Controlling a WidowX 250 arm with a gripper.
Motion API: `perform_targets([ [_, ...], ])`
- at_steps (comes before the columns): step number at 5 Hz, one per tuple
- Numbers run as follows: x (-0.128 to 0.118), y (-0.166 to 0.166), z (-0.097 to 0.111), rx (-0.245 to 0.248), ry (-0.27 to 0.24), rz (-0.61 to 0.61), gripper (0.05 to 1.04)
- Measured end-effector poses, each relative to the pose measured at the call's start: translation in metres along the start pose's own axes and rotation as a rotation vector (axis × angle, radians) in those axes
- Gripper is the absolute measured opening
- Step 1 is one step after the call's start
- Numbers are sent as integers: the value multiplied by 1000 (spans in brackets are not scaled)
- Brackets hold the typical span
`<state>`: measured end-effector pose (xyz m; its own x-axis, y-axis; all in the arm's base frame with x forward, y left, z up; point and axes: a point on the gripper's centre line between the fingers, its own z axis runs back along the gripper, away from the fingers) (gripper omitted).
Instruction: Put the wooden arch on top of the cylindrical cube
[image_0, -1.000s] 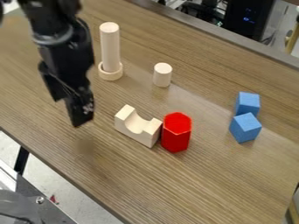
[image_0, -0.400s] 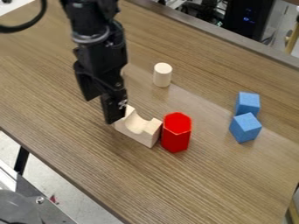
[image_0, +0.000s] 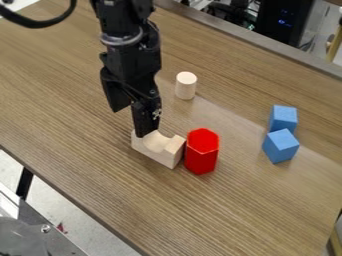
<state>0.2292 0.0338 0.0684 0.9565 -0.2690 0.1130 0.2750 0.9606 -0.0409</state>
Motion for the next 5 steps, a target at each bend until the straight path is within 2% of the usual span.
perform_targets([
  [1,8,-1,-8,22,-14,23,968],
  [2,9,-3,-18,48,-13,50,884],
  [4,4,-3,-27,82,-19,112,313],
  [5,2,-4,-29,99,-20,123,263],
])
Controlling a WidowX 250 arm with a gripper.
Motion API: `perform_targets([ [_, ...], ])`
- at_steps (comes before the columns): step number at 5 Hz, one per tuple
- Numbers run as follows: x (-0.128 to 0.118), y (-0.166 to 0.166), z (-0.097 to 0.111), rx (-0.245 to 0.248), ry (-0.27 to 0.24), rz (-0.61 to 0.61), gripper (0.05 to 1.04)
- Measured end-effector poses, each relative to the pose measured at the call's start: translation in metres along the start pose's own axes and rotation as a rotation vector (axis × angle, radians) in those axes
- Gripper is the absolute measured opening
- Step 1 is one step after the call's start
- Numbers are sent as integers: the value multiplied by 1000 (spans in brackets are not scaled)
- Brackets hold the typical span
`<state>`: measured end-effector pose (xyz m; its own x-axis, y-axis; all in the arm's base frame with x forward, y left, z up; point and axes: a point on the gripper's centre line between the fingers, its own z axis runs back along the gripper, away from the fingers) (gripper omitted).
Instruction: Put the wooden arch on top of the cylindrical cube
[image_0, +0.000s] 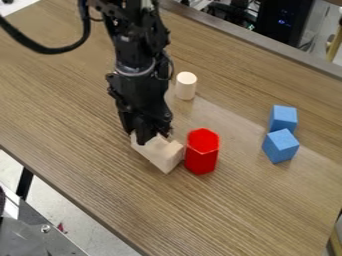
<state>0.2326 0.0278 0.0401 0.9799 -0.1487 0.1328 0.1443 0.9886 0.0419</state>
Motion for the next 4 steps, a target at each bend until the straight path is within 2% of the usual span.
perform_targets([
  [1,0,-1,2,-6,3,12,262],
  [2,6,1,21,-11,-6,33,262],
  [3,27,8,55,-29,-58,56,261],
  [4,46,18,73,-20,-75,64,261],
])
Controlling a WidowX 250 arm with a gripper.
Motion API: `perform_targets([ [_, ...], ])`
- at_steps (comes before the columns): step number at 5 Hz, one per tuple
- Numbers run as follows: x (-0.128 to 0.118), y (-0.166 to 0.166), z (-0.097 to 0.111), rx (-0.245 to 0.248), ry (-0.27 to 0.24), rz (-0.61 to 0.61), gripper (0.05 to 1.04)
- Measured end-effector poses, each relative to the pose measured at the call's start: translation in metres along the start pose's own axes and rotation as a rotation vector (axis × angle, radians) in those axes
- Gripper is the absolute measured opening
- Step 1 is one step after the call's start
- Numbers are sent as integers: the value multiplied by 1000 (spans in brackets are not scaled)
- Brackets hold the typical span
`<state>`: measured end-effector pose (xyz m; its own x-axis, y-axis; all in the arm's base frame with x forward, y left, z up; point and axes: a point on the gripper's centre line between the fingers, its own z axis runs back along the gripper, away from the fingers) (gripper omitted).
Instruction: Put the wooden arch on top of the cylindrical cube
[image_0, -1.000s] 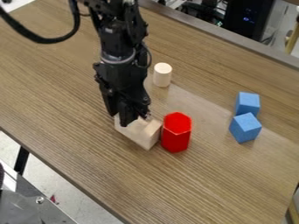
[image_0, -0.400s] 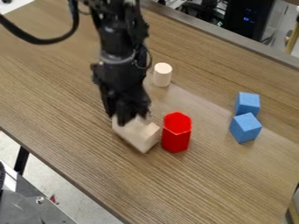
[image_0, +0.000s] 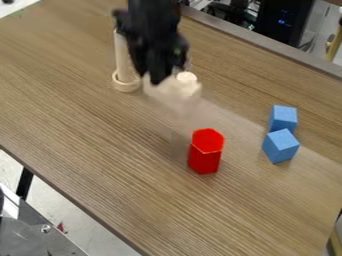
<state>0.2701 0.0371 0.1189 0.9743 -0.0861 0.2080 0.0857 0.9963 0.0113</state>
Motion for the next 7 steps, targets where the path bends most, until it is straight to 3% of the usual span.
perform_targets([
  [3,67,22,-27,22,20,9,260],
  [4,77,27,-34,25,36,13,260],
  [7,74,35,-50,35,81,31,260],
])
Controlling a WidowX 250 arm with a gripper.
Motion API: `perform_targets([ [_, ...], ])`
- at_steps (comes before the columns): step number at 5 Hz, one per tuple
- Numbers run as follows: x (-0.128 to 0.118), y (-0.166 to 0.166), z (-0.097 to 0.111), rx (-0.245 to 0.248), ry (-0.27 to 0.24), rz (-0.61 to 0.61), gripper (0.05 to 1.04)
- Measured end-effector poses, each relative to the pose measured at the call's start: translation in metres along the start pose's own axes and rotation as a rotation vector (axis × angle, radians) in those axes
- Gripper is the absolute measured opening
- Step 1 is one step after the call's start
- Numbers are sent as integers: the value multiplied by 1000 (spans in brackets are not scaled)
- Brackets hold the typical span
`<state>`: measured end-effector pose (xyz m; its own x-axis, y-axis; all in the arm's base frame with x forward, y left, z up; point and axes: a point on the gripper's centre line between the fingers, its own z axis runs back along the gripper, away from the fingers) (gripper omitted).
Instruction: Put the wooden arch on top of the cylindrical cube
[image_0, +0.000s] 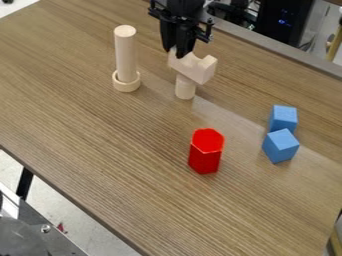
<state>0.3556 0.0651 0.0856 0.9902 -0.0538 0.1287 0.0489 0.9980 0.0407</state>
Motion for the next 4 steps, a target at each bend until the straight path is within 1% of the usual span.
perform_targets([
  [1,1,1,-5,4,-1,4,260],
  [2,3,0,-5,8,-9,4,319],
  [4,3,0,-5,14,-7,16,926],
])
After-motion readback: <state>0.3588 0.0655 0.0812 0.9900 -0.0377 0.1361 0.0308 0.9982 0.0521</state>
